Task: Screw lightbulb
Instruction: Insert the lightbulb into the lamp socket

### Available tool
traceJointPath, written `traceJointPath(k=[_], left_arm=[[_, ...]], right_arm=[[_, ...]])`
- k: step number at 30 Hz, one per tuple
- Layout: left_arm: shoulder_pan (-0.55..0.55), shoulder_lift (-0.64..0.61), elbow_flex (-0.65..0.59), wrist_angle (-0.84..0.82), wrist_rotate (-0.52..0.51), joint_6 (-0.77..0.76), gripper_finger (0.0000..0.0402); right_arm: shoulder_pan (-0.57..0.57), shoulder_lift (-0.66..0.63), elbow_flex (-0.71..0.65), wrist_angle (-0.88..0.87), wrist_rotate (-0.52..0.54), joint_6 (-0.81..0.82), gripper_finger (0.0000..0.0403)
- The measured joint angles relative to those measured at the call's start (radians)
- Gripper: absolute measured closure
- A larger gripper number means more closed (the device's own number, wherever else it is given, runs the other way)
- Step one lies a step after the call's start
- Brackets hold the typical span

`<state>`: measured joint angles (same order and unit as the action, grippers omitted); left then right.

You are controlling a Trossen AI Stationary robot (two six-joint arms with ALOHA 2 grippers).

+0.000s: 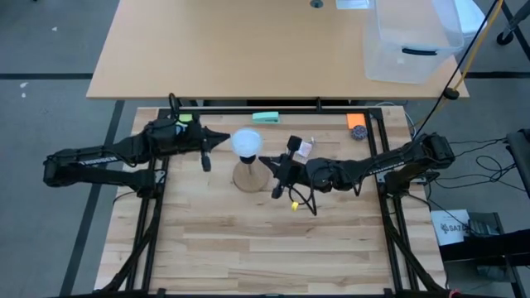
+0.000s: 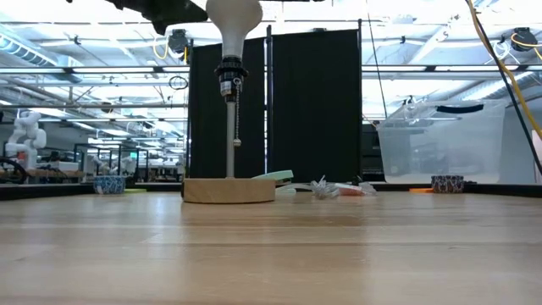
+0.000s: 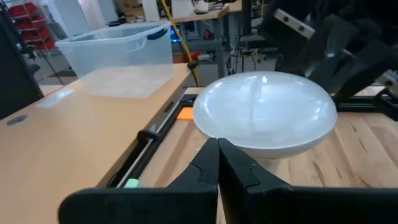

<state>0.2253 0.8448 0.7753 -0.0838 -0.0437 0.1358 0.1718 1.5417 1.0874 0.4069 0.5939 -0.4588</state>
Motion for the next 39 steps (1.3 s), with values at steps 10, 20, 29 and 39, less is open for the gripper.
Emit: traceJointPath(k=[10,20,29,39], left_arm=[[-0.032,-0.082,-0.001,0.036,0.125,0.004,0.0401],[-0.071,-0.005,-0.001,-0.012,0.112,0.031,0.0401],[-0.059,0.012,-0.001,-0.008,0.065,0.035,0.0401],[-0.006,0.023,-0.001,-0.012,0.040,0.029,0.0401]], right_arm=[[-0.016,0.000,0.000,-0.054,0.135,-0.009,0.0403],[-0.091,0.000,-0.001,0.015,0.120,-0.050,0.0403],[-0.106,0.000,-0.001,0.013,0.048,-0.065,0.0403],[-0.051,-0.001,-0.001,0.010,0.022,-0.084,0.0403]])
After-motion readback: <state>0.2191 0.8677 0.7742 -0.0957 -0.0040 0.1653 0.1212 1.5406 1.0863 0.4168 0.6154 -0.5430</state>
